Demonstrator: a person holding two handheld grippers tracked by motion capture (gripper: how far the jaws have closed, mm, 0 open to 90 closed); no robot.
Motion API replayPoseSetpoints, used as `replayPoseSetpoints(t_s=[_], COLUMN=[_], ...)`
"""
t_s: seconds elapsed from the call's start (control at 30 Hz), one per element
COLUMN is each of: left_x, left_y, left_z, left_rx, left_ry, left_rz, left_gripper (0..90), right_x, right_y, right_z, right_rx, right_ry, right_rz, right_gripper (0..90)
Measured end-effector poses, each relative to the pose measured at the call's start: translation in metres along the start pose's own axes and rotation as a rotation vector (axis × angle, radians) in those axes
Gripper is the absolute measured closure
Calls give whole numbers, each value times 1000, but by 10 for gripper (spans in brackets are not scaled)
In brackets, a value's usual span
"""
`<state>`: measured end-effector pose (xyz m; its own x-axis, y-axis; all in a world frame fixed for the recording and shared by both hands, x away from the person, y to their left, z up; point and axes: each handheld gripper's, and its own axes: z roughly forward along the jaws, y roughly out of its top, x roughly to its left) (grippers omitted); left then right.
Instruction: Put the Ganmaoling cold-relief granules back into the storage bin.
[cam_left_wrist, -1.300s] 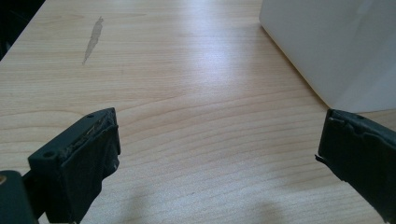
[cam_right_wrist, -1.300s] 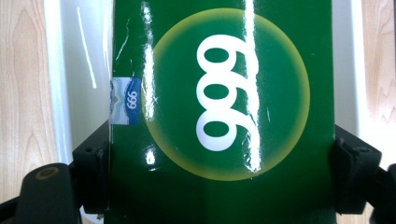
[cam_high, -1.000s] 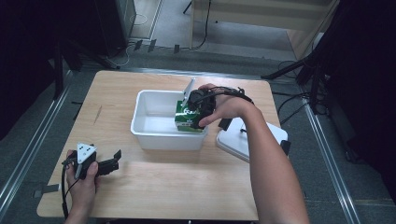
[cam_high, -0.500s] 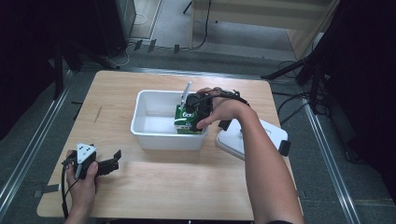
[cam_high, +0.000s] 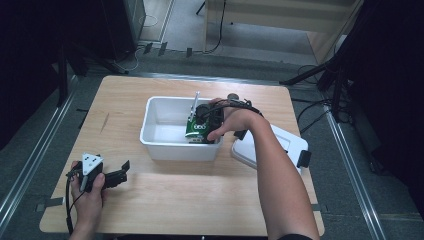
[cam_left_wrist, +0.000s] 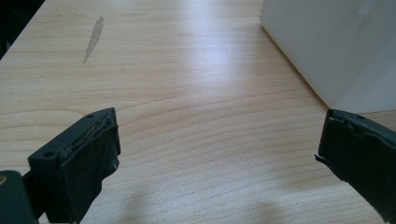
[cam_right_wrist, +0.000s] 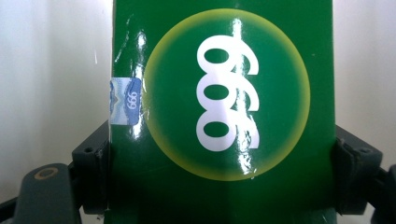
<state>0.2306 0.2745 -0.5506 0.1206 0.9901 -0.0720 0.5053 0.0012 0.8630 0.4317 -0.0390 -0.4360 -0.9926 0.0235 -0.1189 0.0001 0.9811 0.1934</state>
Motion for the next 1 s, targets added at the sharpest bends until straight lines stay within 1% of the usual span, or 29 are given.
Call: replayPoseSetpoints(t_s=[0.03,0.07,0.1,0.17,0.2,0.3,0.37,0.43,0.5,0.53,0.57,0.6,0.63,0.73,1.0], left_x=[0,0,0,0,0,0,0,-1,-1,-1,-1,-1,-1,0,-1], left_y=[0,0,0,0,0,0,0,0,0,0,0,0,0,0,0], left_z=[0,0,0,0,0,0,0,0,0,0,0,0,0,0,0], left_rx=[1,0,1,2,2,2,2,1,2,2,0,1,1,2,2], left_ry=[-1,-1,0,1,2,2,1,1,-1,-2,0,0,0,-3,-1], left_rz=[1,1,1,1,4,4,4,5,5,5,4,3,1,1,2], left_gripper=[0,0,0,0,0,0,0,0,0,0,0,0,0,0,0], right_x=[0,-2,-2,-2,-1,-1,-1,-2,-2,-3,-3,-2,-3,-3,-3], right_y=[0,1,1,2,2,4,5,7,8,8,9,10,10,11,13], right_z=[0,0,0,1,1,2,3,4,5,6,6,6,7,8,11], right_rx=[7,-4,2,9,16,24,38,43,52,50,55,65,69,82,94], right_ry=[1,-1,3,-3,0,-11,-16,-24,-28,-30,-30,-28,-29,-24,-24], right_rz=[8,-1,9,5,12,9,12,5,17,6,4,14,2,-4,-12], right_gripper=[160,160,160,159,159,158,156,154,154,154,154,153,153,151,149])
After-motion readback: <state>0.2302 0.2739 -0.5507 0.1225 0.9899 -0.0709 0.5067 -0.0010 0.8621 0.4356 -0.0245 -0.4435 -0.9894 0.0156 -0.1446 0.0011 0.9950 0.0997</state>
